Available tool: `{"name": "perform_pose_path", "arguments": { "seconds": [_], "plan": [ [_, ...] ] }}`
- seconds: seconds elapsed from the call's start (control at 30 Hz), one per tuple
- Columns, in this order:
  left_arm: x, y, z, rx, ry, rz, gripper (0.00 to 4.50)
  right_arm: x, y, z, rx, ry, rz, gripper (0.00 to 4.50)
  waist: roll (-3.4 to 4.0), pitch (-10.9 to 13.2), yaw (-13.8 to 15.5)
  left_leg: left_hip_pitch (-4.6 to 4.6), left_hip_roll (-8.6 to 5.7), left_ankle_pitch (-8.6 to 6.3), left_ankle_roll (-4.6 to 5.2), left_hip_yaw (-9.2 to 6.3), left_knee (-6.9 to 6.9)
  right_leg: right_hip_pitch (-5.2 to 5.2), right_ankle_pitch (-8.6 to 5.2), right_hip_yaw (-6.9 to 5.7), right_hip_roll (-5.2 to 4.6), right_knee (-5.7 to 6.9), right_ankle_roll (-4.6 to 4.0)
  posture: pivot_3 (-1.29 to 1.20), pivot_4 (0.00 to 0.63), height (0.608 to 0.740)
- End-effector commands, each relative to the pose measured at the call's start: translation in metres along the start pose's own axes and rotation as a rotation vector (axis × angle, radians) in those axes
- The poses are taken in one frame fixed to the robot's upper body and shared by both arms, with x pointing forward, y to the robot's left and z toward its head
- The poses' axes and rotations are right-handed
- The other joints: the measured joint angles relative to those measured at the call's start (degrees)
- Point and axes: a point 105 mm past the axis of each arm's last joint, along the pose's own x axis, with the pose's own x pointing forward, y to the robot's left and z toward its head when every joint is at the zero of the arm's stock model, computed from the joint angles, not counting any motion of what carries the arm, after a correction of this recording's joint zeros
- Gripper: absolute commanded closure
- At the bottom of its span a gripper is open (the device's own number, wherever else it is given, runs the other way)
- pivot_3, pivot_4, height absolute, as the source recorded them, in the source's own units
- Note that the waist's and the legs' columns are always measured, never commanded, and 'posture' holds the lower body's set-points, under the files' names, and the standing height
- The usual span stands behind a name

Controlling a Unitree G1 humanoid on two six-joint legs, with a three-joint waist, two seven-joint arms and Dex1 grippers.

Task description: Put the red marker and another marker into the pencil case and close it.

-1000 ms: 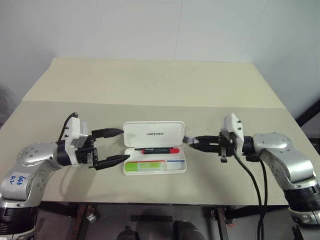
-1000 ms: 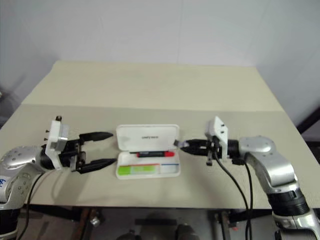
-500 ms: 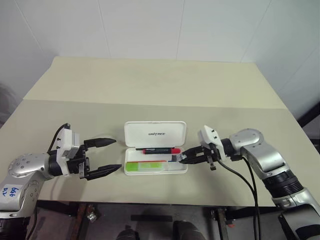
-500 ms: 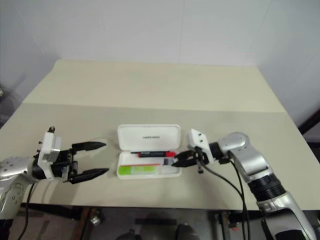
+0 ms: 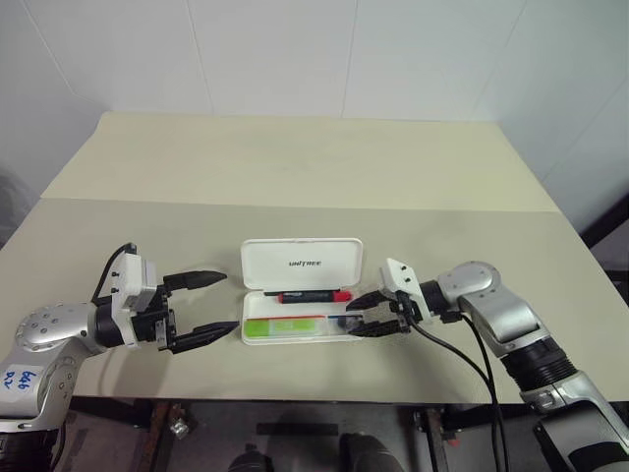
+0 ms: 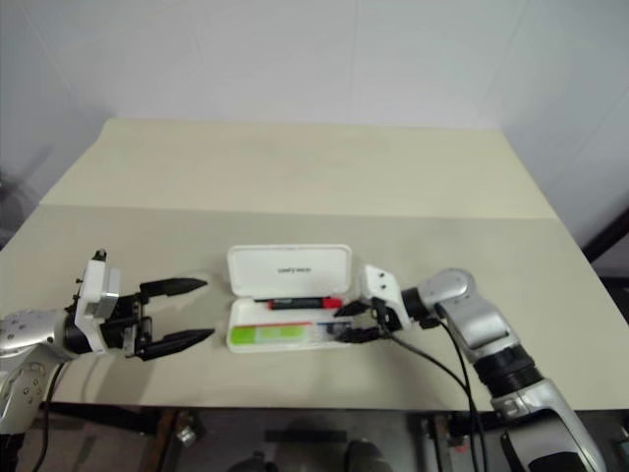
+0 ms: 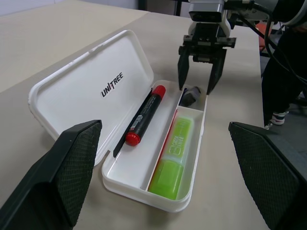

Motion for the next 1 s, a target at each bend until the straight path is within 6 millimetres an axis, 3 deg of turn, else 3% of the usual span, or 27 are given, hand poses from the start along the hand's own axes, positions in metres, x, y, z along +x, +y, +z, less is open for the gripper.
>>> {"name": "perform_pose_path", "arguments": {
  "seconds": [0.03,0.1,0.2,0.37,0.7,0.8,1.0],
  "plan": [
    [0.000,0.000,0.012,0.065,-0.014,0.003,0.00,-0.005,-0.004,0.012,-0.042,-0.021,-0.013,0.72,0.00,0.0,0.0,0.00,0.00,0.00,0.00,0.00,0.00,0.00,0.00,0.00,0.00,0.00,0.00,0.00,0.150,0.740],
    [0.000,0.001,0.012,0.066,-0.017,0.008,0.00,-0.008,-0.005,0.015,-0.048,-0.028,-0.021,0.04,0.00,0.0,0.0,0.00,0.00,0.00,0.00,0.00,0.00,0.00,0.00,0.00,0.00,0.00,0.00,0.00,0.150,0.740],
    [0.001,0.003,0.012,0.068,-0.025,0.021,0.00,-0.015,-0.005,0.025,-0.053,-0.068,-0.020,0.04,0.00,0.0,0.0,0.00,0.00,0.00,0.00,0.00,0.00,0.00,0.00,0.00,0.00,0.01,0.00,0.00,0.150,0.740],
    [-0.001,0.017,0.013,0.076,-0.038,0.097,0.00,-0.043,-0.008,0.068,-0.004,-0.354,-0.087,0.04,0.01,0.0,0.1,0.00,0.01,0.00,0.00,-0.01,0.00,0.00,0.00,0.00,0.00,0.01,0.00,0.00,0.150,0.740],
    [0.002,0.053,0.014,0.135,-0.031,0.131,0.00,-0.078,-0.016,0.077,0.006,-0.507,-0.241,0.04,0.00,0.0,0.2,-0.02,-0.02,0.00,-0.01,0.00,0.00,0.02,0.00,-0.04,0.00,-0.02,0.01,0.00,0.150,0.740],
    [0.007,0.073,0.011,0.153,-0.020,0.161,0.59,-0.079,-0.017,0.070,0.003,-0.476,-0.270,0.00,0.00,0.0,0.2,-0.03,-0.01,0.00,-0.01,0.01,0.01,0.01,0.01,-0.05,0.03,-0.02,0.01,0.00,0.150,0.740],
    [0.016,0.103,0.016,0.178,-0.041,0.170,2.62,-0.082,-0.020,0.065,0.003,-0.473,-0.327,0.00,0.00,0.0,0.3,-0.06,-0.02,0.01,-0.02,0.02,0.05,-0.01,0.03,-0.05,0.04,0.01,0.05,0.00,0.150,0.740]
  ]
}}
